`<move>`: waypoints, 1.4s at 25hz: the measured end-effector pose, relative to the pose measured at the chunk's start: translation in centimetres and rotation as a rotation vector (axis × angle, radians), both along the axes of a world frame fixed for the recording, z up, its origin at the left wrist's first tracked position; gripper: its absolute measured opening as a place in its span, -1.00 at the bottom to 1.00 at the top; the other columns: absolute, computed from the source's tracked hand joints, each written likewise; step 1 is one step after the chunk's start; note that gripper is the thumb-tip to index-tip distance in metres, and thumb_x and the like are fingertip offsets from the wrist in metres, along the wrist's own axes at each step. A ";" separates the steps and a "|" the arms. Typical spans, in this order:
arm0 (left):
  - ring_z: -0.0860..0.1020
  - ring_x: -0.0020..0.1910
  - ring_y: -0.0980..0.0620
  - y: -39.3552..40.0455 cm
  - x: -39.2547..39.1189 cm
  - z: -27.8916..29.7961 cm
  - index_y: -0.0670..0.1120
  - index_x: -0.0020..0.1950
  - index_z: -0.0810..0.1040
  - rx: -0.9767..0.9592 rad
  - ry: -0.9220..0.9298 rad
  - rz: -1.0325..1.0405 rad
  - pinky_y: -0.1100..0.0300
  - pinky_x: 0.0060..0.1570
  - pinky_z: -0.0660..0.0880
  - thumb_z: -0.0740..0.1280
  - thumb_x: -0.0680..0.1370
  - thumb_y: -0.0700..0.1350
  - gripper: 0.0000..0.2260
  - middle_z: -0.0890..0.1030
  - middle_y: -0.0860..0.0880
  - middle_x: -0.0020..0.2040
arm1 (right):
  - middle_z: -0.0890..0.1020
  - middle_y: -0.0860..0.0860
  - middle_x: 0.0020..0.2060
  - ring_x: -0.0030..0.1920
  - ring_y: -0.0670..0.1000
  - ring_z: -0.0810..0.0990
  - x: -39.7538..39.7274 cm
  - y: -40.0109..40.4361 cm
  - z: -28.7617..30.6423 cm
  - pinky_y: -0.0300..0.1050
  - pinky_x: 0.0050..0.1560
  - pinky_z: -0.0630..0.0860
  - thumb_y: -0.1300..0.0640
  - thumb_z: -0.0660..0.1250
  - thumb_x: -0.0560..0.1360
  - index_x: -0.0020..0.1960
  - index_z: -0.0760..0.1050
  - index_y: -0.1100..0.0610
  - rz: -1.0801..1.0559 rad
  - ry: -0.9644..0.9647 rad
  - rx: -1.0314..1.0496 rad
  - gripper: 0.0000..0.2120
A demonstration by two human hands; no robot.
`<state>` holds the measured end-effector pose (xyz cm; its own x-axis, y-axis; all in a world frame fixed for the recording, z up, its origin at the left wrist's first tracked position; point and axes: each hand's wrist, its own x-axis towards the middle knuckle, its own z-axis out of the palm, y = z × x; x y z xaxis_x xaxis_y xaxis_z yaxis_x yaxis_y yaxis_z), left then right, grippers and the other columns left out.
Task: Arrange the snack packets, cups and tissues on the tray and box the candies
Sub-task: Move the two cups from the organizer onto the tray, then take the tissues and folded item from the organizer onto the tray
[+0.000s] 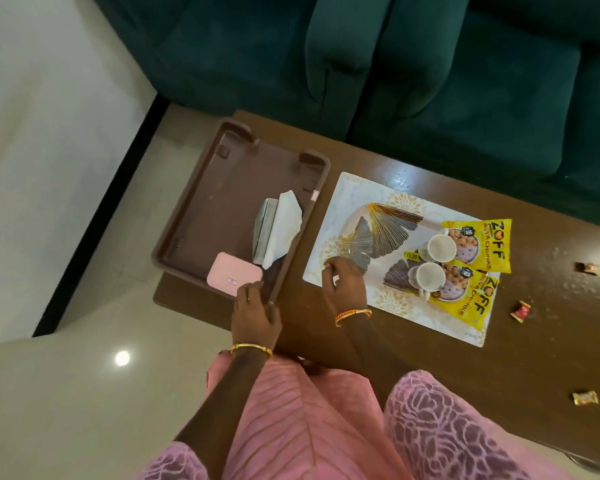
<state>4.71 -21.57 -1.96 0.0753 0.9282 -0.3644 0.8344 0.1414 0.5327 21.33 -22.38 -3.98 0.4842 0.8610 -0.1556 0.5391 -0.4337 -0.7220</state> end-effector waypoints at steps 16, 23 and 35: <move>0.54 0.15 -0.23 16.9 -0.8 -5.5 -0.21 0.30 0.40 -0.243 -0.118 -0.075 -0.05 0.16 0.50 0.24 0.56 -0.05 -0.63 0.57 -0.24 0.19 | 0.31 0.22 0.34 0.31 0.25 0.32 -4.1 15.7 -7.3 0.20 0.26 0.34 -0.02 0.37 0.44 0.33 0.30 0.13 -0.057 -0.395 -0.682 -0.46; 0.60 0.03 -0.21 17.0 -0.7 -5.7 -0.17 0.27 0.42 -0.212 -0.151 -0.131 -0.01 0.06 0.55 0.25 0.54 -0.07 -0.66 0.64 -0.23 0.05 | 0.32 0.18 0.33 0.33 0.21 0.33 -5.2 17.1 -7.8 0.14 0.30 0.32 0.15 0.32 0.49 0.19 0.50 0.21 -0.233 -0.291 -0.668 -0.71; 0.65 -0.14 -0.21 20.6 0.8 -4.9 -0.31 -0.02 0.60 -0.336 -0.024 -0.036 -0.04 -0.03 0.61 0.35 0.48 -0.08 -0.72 0.68 -0.27 -0.10 | 0.53 0.10 -0.07 -0.06 0.15 0.57 -2.5 15.3 0.2 -0.12 -0.16 0.50 0.17 0.41 0.36 0.16 0.38 0.17 -0.574 0.238 -0.202 -0.59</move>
